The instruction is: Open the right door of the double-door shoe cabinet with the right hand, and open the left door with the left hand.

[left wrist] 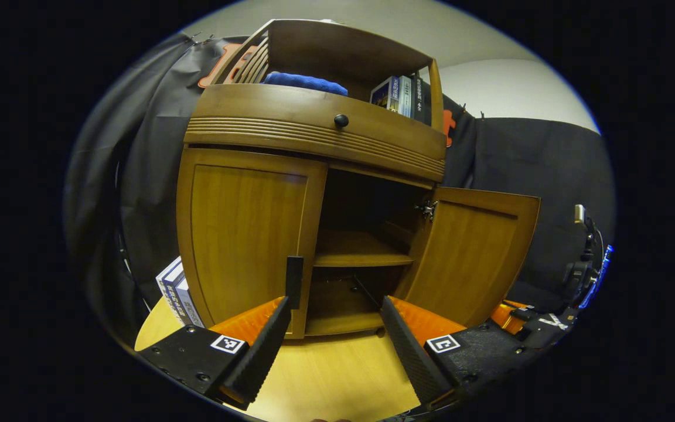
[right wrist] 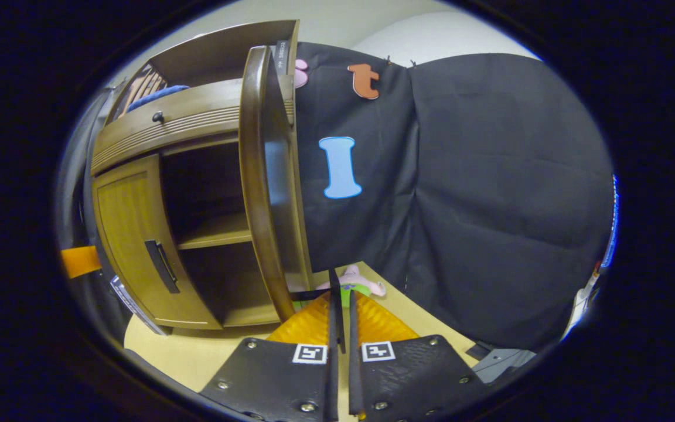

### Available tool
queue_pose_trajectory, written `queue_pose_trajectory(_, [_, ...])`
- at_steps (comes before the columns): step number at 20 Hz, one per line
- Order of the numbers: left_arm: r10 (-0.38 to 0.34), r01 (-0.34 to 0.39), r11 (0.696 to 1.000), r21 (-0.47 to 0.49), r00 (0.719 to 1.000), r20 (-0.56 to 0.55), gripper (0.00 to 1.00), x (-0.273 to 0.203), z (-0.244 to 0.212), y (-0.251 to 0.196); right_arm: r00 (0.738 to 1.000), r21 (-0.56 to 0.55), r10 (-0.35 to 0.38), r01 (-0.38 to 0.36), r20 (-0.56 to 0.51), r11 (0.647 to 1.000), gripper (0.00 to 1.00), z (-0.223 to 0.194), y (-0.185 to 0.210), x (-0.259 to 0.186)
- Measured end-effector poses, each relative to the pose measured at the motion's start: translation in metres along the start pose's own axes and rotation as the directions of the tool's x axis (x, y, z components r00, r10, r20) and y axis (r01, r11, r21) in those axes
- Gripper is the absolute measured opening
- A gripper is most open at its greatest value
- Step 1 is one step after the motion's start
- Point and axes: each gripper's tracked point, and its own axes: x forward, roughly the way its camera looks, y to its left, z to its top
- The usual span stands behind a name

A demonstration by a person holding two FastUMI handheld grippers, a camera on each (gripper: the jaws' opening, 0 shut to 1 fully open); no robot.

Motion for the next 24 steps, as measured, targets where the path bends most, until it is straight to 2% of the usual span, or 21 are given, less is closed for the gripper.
queue_pose_trajectory(5, [0.026, -0.026, 0.999, 0.02, 1.0, -0.007, 0.97, 0.005, -0.002, 0.012, 0.998, -0.044, -0.047, 0.048, 0.04, 0.998, 0.07, 0.009, -0.03, -0.002])
queue_pose_trajectory(10, [0.046, -0.046, 0.998, 0.031, 0.999, -0.008, 0.94, 0.018, 0.0, 0.018, 0.992, -0.013, -0.112, 0.113, 0.062, 0.994, 0.07, 0.014, -0.052, 0.001])
queue_pose_trajectory(11, [0.054, -0.054, 0.998, 0.04, 0.999, -0.005, 0.97, 0.021, 0.0, 0.02, 0.991, -0.013, -0.119, 0.12, 0.059, 0.993, 0.07, 0.013, -0.056, 0.0])
queue_pose_trajectory(13, [0.067, -0.067, 0.996, 0.056, 0.998, -0.003, 0.97, 0.027, 0.001, 0.025, 0.993, -0.003, -0.11, 0.11, 0.051, 0.994, 0.07, 0.011, -0.052, -0.002])
queue_pose_trajectory(20, [0.135, -0.136, 0.985, 0.107, 0.991, 0.024, 0.97, 0.068, 0.015, 0.047, 0.986, -0.007, -0.151, 0.152, 0.071, 0.988, 0.07, 0.008, -0.058, -0.009])
queue_pose_trajectory(21, [0.143, -0.147, 0.982, 0.12, 0.989, 0.035, 0.96, 0.077, 0.018, 0.051, 0.985, -0.005, -0.161, 0.162, 0.068, 0.987, 0.07, 0.007, -0.062, -0.011])
queue_pose_trajectory(23, [0.161, -0.166, 0.975, 0.144, 0.986, 0.044, 0.89, 0.096, 0.021, 0.059, 0.98, 0.014, -0.188, 0.187, 0.072, 0.982, 0.07, 0.006, -0.073, -0.019])
queue_pose_trajectory(24, [0.171, -0.176, 0.972, 0.155, 0.984, 0.041, 0.89, 0.104, 0.02, 0.064, 0.976, 0.024, -0.206, 0.205, 0.073, 0.979, 0.07, 0.004, -0.08, -0.025])
